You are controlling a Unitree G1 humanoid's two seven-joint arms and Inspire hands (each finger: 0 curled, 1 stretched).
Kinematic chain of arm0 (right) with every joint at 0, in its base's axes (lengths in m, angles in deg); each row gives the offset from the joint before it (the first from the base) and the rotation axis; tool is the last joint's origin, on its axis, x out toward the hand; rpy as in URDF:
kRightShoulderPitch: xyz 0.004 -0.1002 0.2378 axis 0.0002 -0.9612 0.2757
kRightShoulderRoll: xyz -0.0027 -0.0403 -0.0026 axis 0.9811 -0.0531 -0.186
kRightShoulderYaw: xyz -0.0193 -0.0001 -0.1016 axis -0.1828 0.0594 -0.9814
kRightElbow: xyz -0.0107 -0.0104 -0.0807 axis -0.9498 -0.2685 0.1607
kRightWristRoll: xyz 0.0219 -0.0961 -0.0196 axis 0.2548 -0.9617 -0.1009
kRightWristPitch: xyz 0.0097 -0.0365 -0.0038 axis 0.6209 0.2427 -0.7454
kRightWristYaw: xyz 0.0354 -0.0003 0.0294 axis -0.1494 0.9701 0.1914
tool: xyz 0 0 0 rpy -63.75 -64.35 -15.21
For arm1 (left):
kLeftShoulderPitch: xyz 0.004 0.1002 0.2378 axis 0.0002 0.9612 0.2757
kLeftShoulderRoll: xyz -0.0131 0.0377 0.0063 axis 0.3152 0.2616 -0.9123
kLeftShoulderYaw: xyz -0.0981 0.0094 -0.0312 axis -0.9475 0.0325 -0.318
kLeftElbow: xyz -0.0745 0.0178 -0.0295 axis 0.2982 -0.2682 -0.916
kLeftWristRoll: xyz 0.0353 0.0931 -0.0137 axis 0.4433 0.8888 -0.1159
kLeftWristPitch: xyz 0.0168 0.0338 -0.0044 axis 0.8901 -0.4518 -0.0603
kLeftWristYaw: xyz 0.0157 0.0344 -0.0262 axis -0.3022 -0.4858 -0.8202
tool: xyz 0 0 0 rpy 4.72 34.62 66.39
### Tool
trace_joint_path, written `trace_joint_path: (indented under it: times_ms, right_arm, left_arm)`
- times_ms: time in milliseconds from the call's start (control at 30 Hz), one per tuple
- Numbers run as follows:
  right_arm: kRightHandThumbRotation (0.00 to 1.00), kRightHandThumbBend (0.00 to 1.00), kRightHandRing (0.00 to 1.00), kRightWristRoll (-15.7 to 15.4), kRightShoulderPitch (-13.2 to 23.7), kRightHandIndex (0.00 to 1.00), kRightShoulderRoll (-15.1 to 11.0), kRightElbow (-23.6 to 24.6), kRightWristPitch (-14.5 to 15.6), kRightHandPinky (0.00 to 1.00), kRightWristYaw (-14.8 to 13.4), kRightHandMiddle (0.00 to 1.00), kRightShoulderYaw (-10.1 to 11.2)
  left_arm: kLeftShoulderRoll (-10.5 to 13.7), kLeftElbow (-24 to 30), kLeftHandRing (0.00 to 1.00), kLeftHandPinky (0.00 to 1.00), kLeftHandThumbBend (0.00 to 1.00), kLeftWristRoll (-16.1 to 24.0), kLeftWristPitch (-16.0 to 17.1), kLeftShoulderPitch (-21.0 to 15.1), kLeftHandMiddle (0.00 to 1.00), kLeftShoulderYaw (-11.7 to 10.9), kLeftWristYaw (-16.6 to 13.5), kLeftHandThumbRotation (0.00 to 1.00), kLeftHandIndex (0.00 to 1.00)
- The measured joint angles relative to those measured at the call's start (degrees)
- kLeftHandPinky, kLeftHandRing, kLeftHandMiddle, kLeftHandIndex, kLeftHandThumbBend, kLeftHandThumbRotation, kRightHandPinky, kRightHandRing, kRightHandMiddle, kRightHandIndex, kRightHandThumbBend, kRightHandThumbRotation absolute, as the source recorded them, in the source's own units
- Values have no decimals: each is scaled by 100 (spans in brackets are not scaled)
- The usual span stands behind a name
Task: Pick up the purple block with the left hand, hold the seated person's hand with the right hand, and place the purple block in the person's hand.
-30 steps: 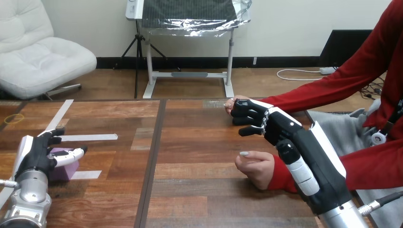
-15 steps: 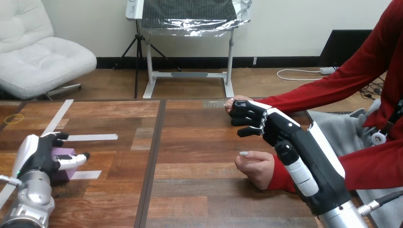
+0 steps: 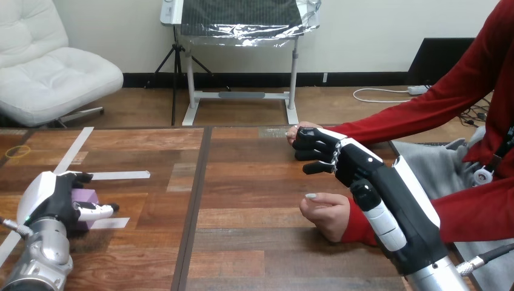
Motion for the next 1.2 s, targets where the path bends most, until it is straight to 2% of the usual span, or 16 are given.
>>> trace_joint_path:
  times_ms: [333, 667, 1000, 1200]
  right_arm:
    - [100, 81, 78, 78, -11, 81, -2, 0, 0, 72, 8, 80, 4]
    - [100, 81, 78, 93, -13, 81, -3, 0, 0, 72, 33, 80, 3]
    - [100, 81, 78, 107, -13, 81, -2, 0, 0, 73, 50, 80, 3]
    - [100, 81, 78, 137, -13, 81, -2, 0, 0, 73, 60, 80, 3]
  left_arm:
    - [25, 0, 80, 75, 81, 209, -149, -34, 80, 223, -105, 0, 76]
    - [32, 0, 76, 67, 83, 208, -149, -36, 79, 231, -116, 0, 73]
    - [30, 0, 52, 47, 78, 182, -159, -36, 64, 227, -244, 0, 68]
    - [29, 0, 46, 42, 75, 176, -212, -38, 56, 226, -421, 0, 63]
